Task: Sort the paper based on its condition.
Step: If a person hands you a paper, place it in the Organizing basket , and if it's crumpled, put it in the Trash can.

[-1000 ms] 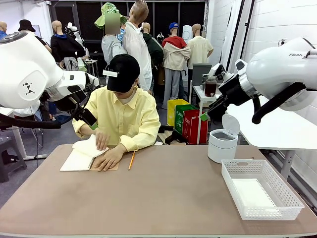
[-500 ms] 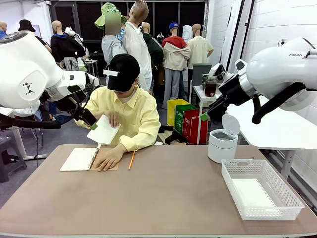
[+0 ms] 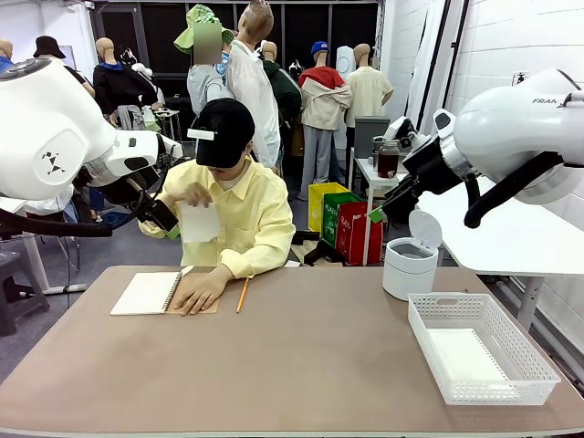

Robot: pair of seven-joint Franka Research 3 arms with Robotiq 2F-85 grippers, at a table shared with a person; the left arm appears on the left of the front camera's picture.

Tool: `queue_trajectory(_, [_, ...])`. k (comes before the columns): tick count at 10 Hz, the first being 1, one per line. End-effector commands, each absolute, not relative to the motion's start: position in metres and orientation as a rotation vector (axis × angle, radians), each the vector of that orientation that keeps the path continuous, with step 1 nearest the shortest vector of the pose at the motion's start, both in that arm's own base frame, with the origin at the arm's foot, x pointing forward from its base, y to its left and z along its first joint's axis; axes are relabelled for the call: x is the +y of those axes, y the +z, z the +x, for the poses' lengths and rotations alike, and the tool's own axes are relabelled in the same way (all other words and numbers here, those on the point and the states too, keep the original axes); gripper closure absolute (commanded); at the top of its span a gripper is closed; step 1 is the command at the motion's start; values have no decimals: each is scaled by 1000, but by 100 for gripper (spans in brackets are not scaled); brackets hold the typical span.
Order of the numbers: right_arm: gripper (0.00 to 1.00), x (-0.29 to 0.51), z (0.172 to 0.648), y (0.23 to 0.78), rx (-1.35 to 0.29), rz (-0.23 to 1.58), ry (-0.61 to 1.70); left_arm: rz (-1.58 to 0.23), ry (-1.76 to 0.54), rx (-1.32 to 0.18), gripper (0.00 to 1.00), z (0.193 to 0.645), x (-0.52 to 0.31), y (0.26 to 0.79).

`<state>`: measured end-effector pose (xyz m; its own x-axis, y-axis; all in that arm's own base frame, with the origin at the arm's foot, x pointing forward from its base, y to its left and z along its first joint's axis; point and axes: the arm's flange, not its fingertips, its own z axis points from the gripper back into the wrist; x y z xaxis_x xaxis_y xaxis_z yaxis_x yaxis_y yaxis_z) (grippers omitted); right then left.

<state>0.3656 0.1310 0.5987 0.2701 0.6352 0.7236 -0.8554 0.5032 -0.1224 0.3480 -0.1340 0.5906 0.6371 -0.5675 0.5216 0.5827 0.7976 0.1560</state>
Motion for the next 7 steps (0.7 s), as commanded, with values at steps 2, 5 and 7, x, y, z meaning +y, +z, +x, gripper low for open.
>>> queue_trajectory(2, [0, 132, 366, 598, -802, 320, 1030, -29, -652, -586, 0, 348, -133, 591])
queue_trajectory(5, [0, 132, 366, 598, -802, 320, 1030, -29, -652, -586, 0, 348, -133, 591])
queue_trajectory(7, [0, 132, 366, 598, -802, 320, 1030, -29, -652, -586, 0, 348, -133, 591])
